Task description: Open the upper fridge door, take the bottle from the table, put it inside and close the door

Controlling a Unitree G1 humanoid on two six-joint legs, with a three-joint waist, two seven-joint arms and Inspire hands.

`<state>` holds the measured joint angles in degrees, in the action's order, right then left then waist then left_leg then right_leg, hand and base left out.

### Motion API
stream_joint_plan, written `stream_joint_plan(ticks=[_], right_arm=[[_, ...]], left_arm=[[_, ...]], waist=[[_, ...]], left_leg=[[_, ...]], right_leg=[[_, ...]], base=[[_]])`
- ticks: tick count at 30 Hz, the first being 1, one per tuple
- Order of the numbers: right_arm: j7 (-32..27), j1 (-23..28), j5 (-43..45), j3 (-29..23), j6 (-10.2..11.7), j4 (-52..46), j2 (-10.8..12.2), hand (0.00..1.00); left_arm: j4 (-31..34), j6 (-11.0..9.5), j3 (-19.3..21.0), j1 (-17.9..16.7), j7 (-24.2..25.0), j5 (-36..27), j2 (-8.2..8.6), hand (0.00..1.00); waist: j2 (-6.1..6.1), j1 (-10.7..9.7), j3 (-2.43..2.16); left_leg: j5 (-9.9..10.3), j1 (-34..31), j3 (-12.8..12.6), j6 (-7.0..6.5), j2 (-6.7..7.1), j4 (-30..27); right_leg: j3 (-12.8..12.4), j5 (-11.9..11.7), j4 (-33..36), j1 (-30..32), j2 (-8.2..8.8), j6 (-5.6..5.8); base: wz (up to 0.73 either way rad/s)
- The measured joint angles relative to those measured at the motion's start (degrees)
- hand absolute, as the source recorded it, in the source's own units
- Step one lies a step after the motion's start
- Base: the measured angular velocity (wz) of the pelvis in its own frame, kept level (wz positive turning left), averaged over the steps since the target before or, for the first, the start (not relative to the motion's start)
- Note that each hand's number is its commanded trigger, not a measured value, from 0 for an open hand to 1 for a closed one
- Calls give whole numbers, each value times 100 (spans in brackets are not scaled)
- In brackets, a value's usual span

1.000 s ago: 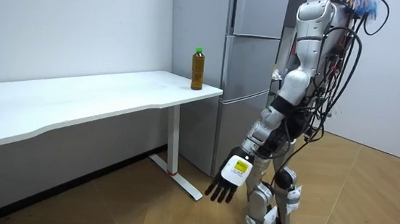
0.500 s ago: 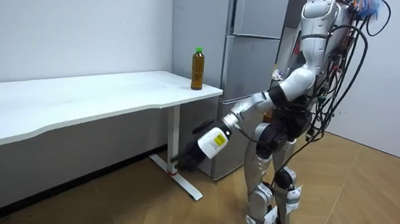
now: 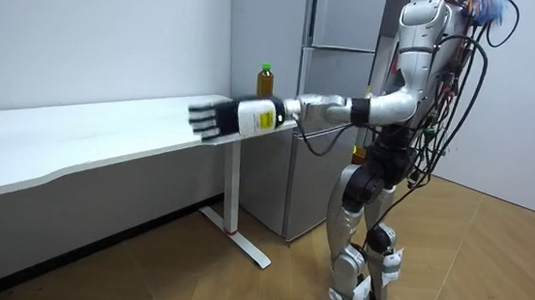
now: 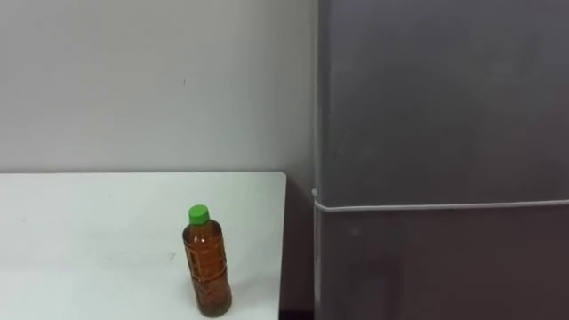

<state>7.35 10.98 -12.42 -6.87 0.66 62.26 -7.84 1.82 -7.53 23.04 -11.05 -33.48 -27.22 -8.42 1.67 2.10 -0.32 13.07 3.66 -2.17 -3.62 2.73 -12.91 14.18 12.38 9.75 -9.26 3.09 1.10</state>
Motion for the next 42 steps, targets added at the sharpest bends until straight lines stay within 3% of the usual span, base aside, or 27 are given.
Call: stream_joint_plan(ticks=[3,8,14,21,27,30,34,39,42], right_arm=[[-41,50,-43,7,-8,-4,34,0],[-41,61,-58,2,-31,2,96,0],[108,40,-73,5,-30,14,95,0],[95,-34,-78,6,-28,25,165,0],[111,-254,-71,153,-34,307,172,0],[158,-317,-82,225,-37,344,171,0],[159,-344,-155,340,-37,346,167,0],[158,-387,-145,401,-39,388,166,0],[148,-416,-143,454,-43,411,156,0]], left_arm=[[541,4,0,153,41,36,-109,0],[1371,5,6,390,87,222,-125,0],[1735,13,-20,843,587,828,-132,0],[2463,175,-434,855,1326,938,-127,0],[2529,347,-953,1430,2273,927,-113,0],[2555,390,-1113,1523,2712,921,-86,0],[2678,525,-1390,1554,3040,858,11,0],[2746,666,-1563,1958,3405,604,76,0],[2745,681,-1666,2032,3567,471,77,0]], waist=[[32,-10,16],[79,-60,62],[69,-71,52],[37,-345,38],[26,-414,47],[23,-506,46],[29,-619,35],[11,-692,18],[0,-703,7]], left_leg=[[2,-12,18,0,-1,-17],[3,-109,56,1,2,-65],[2,-113,62,2,2,-57],[1,-148,84,1,1,-58],[0,-135,44,2,-5,-57],[0,-132,26,1,-6,-49],[-1,-153,31,0,-6,-49],[-2,-152,23,1,-7,-50],[-2,-98,-6,1,-9,-56]], right_leg=[[11,0,0,-15,-2,0],[24,-1,4,27,-7,-2],[15,-1,-2,26,-12,-1],[-7,-1,2,30,-14,-1],[-4,-1,-1,26,-12,-1],[-13,-1,-2,28,-10,-1],[-7,-1,-6,53,-11,-1],[-6,-1,-4,56,-11,-1],[-13,-1,-6,16,-12,-1]], base=[[1],[3],[0],[4],[-1],[-2],[0],[0],[-2]])
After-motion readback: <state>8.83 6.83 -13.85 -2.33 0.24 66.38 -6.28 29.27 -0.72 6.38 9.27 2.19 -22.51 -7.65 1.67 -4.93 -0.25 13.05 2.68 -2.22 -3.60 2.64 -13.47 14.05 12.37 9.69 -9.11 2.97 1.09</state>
